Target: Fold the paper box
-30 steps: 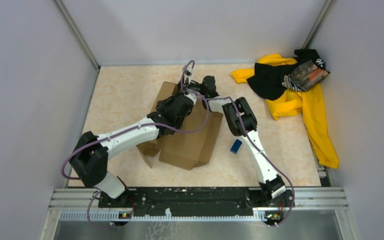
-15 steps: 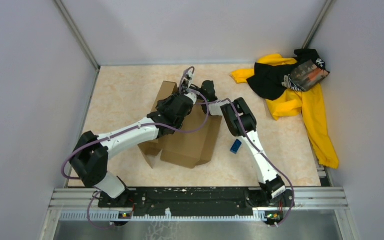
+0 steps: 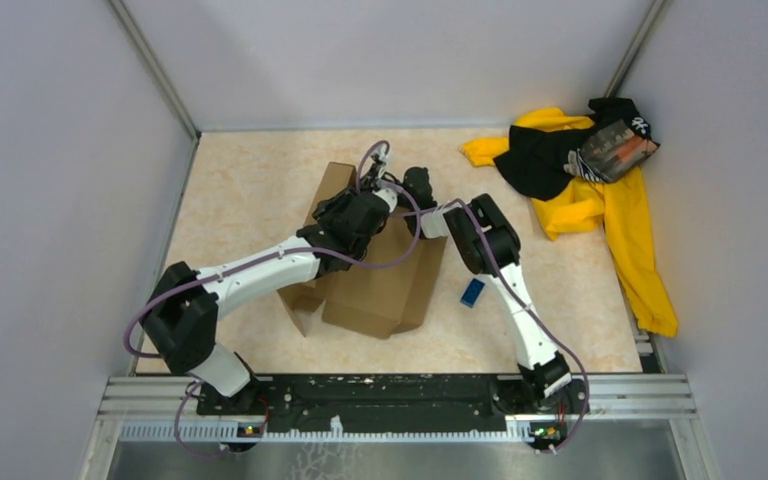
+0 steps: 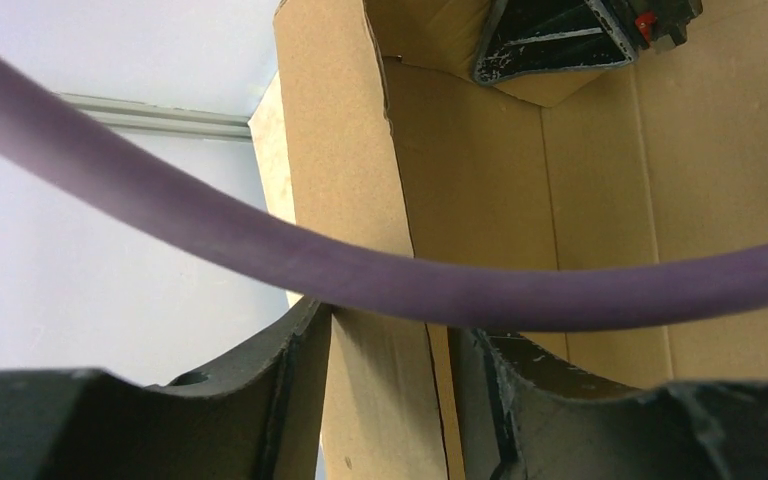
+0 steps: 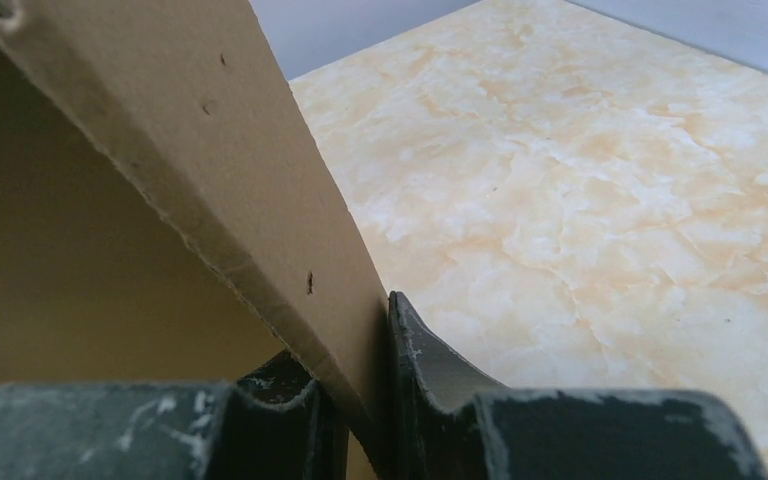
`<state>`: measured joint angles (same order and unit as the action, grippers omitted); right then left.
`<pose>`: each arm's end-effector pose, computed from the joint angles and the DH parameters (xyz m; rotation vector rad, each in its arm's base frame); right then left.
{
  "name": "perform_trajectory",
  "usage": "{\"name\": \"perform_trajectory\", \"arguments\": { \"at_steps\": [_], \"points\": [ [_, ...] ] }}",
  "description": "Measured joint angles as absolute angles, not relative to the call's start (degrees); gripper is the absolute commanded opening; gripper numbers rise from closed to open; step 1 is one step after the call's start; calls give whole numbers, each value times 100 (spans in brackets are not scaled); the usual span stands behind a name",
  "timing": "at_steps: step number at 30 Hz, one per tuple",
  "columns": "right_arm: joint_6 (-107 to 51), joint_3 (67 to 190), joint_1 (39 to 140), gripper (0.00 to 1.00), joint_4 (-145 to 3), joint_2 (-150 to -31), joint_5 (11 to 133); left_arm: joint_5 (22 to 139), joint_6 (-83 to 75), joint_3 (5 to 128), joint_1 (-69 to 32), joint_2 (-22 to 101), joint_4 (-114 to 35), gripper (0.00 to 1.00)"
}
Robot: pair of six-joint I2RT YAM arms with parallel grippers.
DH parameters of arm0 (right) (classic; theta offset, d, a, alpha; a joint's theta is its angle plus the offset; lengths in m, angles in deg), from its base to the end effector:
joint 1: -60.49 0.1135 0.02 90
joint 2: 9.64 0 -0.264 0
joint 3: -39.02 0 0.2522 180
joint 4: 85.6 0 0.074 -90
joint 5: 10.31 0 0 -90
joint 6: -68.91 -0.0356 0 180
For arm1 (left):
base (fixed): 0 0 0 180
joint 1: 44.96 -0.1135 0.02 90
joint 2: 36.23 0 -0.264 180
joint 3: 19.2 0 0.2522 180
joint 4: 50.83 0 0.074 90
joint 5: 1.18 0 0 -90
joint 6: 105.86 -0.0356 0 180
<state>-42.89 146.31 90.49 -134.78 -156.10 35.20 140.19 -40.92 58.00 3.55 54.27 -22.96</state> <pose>0.4495 0.2883 0.1173 -0.7916 1.3661 1.2611 0.2462 -0.2364 0.2561 0.8622 1.8946 0.7701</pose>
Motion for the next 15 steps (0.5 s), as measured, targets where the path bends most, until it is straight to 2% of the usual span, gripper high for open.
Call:
{"name": "perform_trajectory", "arguments": {
  "at_steps": [7,15],
  "points": [
    [-4101,14094,9046,3,-13220,-15183,3857,13927,-3659,6106,344,5508,-1937,66],
    [-4018,13180,9042,1,-12886,-14353,4473,13534,-3272,7013,324,5587,-1572,71]
  ]
}}
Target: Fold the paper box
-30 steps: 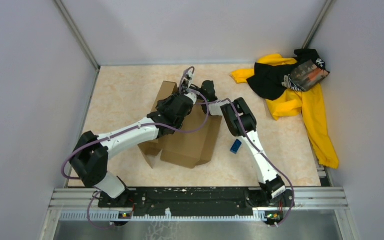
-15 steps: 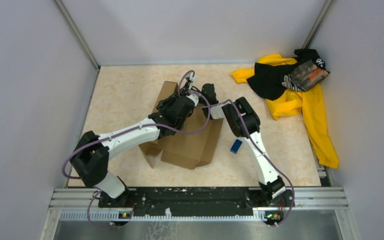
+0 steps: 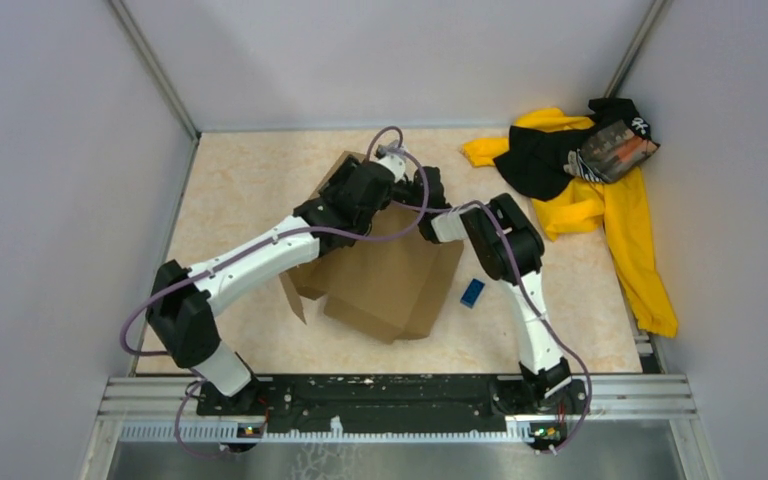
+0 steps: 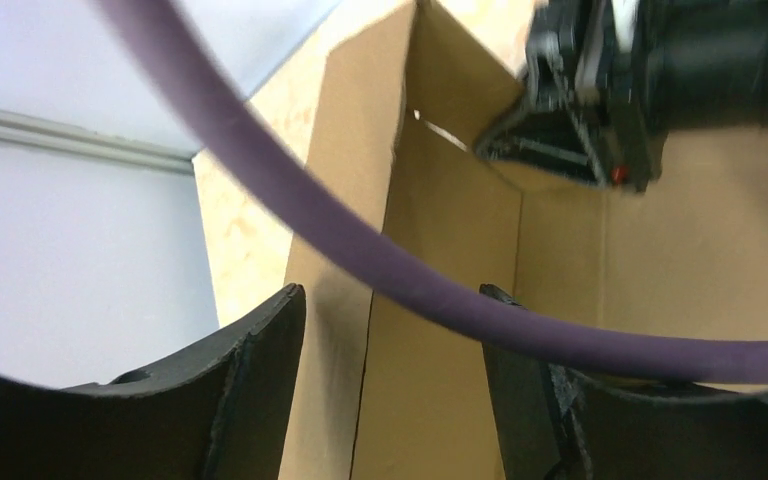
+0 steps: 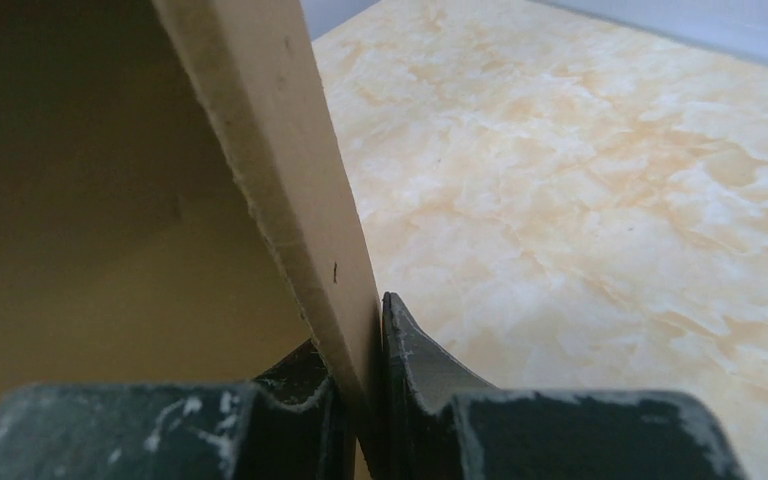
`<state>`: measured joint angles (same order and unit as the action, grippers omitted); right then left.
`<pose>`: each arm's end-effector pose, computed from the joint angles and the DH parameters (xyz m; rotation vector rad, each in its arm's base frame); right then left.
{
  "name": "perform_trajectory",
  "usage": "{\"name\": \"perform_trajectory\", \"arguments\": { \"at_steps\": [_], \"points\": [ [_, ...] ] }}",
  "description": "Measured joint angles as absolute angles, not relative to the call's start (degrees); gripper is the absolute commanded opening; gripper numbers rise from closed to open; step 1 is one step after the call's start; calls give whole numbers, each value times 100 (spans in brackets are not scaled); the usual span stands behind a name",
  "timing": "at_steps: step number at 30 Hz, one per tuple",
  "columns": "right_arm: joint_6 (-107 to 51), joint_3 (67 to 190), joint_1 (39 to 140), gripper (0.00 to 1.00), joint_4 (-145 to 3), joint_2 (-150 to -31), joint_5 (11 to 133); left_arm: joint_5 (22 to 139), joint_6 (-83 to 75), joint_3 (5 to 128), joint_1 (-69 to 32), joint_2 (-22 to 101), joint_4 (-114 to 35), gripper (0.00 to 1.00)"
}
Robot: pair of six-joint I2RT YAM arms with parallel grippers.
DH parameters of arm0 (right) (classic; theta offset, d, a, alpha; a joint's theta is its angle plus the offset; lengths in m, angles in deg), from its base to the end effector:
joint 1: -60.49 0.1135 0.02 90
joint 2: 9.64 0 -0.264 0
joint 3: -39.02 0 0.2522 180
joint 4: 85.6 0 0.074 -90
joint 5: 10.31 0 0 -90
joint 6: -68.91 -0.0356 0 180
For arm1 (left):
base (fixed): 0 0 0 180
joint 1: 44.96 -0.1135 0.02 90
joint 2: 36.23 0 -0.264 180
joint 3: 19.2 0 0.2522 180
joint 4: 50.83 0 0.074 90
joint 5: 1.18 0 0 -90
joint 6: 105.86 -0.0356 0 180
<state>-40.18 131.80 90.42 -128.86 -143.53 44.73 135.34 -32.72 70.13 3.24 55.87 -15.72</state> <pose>0.4198 0.2652 0.1418 -0.6609 1.5182 1.1288 0.2588 -0.2506 0.3047 0.7245 1.9215 0.5663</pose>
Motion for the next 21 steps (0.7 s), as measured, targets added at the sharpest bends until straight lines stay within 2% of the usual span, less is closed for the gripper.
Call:
{"name": "perform_trajectory", "arguments": {
  "at_steps": [5,10,17,18,19,21],
  "points": [
    [-4012,12732,9038,1,-12846,-13808,4949,13186,-3058,7903,322,5665,-1389,72],
    [-3948,12334,9068,0,-12748,-13400,5461,12942,-2912,7938,322,5602,-1391,73],
    [-3642,11567,9328,0,-12385,-12759,6374,13012,-2783,7075,322,4835,-1677,83],
    [-3620,11526,9368,0,-12335,-12687,6475,13082,-2781,7066,322,4728,-1712,87],
    [-3607,11464,9422,0,-12232,-12582,6628,13169,-2765,7068,320,4616,-1804,97],
    [-3559,11379,9503,0,-12062,-12359,6899,13346,-2728,7094,316,4441,-1933,99]
  ]
}}
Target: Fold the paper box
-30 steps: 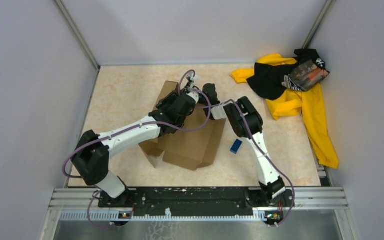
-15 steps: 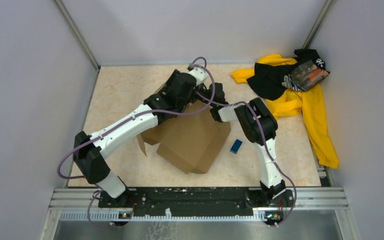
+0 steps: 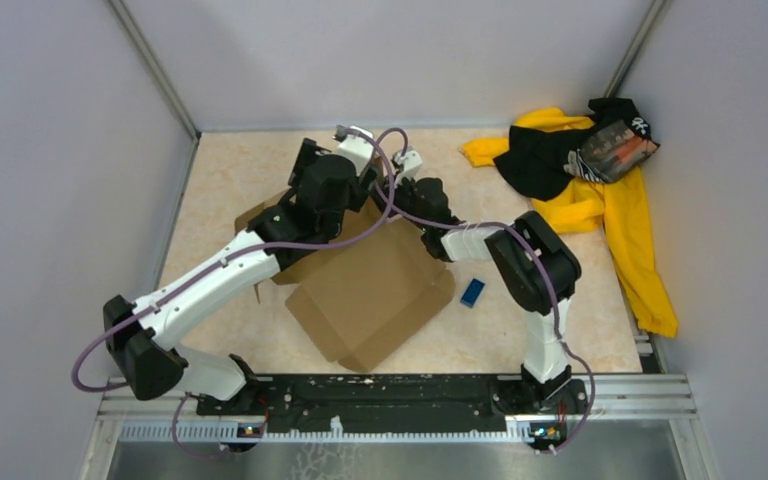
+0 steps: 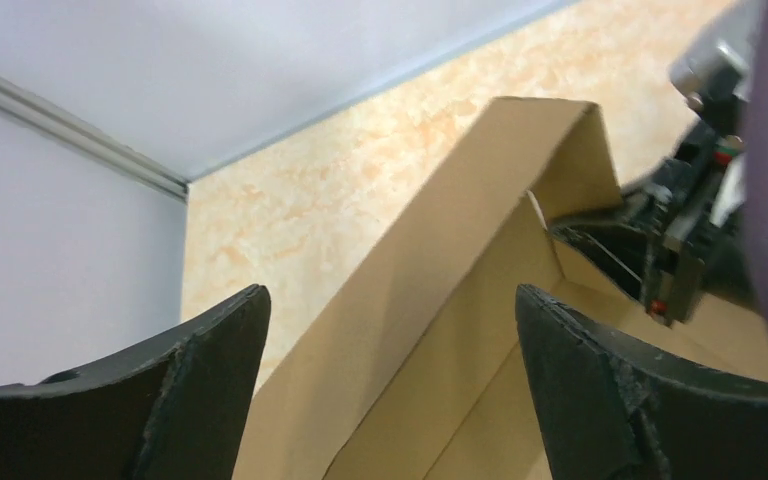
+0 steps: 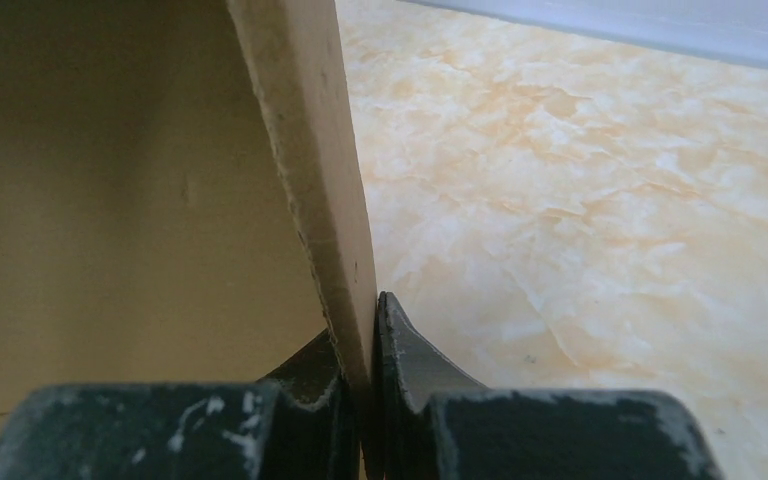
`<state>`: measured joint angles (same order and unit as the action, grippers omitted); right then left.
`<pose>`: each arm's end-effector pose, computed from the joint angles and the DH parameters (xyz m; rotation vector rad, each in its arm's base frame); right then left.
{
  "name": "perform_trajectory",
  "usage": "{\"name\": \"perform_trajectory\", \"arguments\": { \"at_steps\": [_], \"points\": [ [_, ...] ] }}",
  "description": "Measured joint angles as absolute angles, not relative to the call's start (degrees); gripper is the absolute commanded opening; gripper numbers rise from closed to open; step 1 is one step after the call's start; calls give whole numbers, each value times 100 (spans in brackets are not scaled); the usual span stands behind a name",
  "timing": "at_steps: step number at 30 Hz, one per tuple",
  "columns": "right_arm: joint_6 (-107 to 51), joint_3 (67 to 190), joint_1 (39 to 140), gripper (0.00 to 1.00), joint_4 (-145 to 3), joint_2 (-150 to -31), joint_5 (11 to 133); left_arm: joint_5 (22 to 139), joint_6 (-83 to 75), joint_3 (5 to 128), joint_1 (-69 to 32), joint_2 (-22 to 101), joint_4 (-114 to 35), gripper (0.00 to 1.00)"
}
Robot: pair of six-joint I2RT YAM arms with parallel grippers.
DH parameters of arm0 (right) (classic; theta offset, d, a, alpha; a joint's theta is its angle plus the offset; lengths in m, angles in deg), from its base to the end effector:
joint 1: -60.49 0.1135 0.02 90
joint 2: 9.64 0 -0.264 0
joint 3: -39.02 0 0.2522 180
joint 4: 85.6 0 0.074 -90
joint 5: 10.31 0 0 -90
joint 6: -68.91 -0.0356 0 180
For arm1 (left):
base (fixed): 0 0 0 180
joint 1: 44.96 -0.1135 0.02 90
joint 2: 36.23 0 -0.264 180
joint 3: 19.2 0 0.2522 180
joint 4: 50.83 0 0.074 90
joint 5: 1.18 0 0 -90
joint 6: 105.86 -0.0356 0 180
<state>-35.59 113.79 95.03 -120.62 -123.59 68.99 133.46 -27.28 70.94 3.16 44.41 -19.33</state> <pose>0.3516 0.2500 0.1875 -0.4411 1.6466 0.8001 0.2308 -0.2200 0.3784 0.4573 1.7950 0.3165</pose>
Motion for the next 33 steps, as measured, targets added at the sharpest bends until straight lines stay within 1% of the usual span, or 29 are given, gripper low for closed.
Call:
{"name": "perform_trajectory", "arguments": {
  "at_steps": [8,13,21,24,29,33],
  "points": [
    [-3179,10898,10115,0,-11312,-11177,8617,13680,-2407,7136,276,3849,-2169,99],
    [-3098,10258,10491,0,-11200,-10633,9539,13798,-2142,6919,250,3399,-2344,99],
    [-2965,9119,10496,0,-10796,-9841,10654,13997,-1786,5722,-82,2391,-2888,99],
    [-2963,8820,10493,0,-10772,-9531,10953,14061,-1519,5101,-200,1982,-3041,99],
    [-3006,8295,10496,0,-10943,-9321,11244,14393,-1001,3962,-314,1228,-3201,97],
    [-3067,7904,10496,0,-10997,-9243,11329,14743,-403,3479,-572,741,-3045,97]
  ]
}}
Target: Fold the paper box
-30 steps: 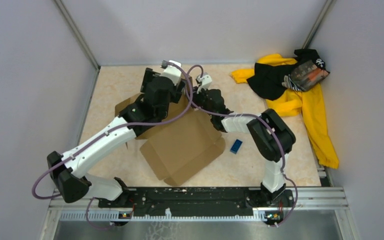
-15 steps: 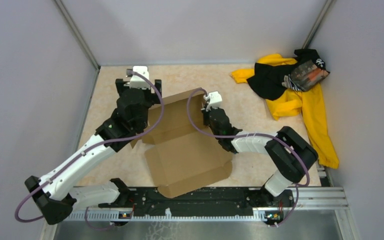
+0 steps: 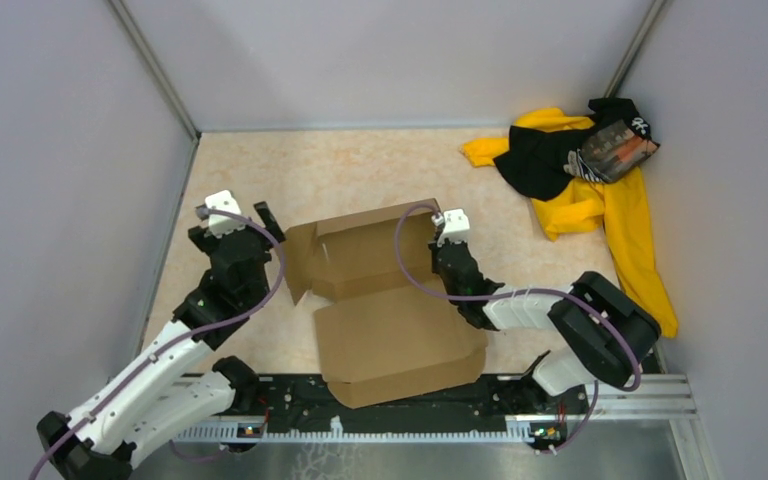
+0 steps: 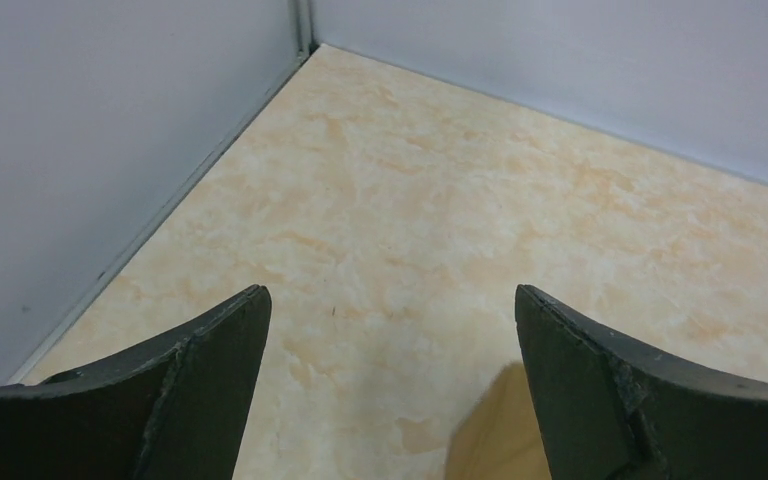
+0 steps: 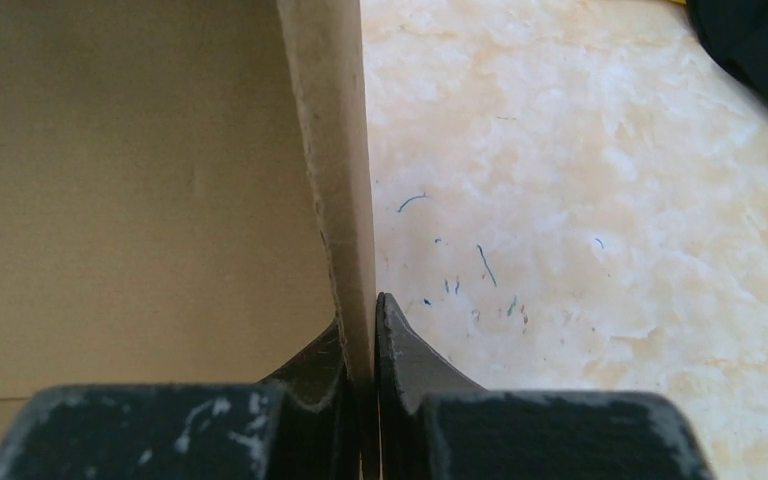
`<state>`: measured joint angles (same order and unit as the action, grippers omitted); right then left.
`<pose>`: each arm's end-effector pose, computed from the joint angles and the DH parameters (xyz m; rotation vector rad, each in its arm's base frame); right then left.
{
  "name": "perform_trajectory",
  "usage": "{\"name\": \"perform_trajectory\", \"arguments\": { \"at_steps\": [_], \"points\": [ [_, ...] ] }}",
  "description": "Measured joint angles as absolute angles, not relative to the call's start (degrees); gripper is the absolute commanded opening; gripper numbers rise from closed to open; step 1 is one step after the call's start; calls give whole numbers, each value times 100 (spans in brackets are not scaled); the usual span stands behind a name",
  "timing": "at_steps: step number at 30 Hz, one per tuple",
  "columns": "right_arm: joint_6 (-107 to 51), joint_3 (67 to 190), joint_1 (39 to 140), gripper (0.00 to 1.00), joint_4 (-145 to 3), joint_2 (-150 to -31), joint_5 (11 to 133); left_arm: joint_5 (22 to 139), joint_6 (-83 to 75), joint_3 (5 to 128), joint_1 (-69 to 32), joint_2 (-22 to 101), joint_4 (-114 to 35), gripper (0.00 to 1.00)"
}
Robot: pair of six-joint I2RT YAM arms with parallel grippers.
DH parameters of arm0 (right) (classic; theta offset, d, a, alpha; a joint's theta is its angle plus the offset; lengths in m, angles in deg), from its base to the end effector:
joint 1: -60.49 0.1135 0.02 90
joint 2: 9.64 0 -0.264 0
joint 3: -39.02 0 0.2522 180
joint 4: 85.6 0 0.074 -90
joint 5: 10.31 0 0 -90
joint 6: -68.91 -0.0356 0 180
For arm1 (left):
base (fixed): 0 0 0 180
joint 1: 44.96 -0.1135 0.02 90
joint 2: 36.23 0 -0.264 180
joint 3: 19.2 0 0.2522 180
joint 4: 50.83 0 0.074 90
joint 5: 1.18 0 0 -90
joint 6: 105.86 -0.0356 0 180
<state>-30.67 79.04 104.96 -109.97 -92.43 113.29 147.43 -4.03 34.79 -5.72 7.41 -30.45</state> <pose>0.2067 0.1753 0.1714 -0.1653 1.8307 0.1055 0.1495 -0.0828 0.3249 -0.3323 1.6328 0.2185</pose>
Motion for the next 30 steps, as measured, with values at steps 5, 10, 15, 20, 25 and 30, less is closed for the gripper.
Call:
{"name": "perform_trajectory", "arguments": {
  "at_steps": [5,10,15,20,25,30],
  "points": [
    [-3153,7864,10493,0,-11043,-9223,11305,14677,352,3462,-1273,704,-2753,99],
    [-3319,7862,10491,0,-11045,-9223,11273,14120,931,3435,-1883,1233,-2501,99],
    [-3518,7799,10362,0,-11039,-9223,11098,13530,1241,2885,-2117,1045,-2562,99],
    [-3679,7786,10052,0,-10956,-9236,10715,13003,1353,2198,-2205,354,-2827,99],
    [-3789,7788,9879,0,-10962,-9251,10355,12472,1344,1564,-2279,-131,-3351,99],
    [-3830,7797,9748,0,-10964,-9251,10020,11934,1191,1112,-2338,-295,-3885,97]
  ]
}}
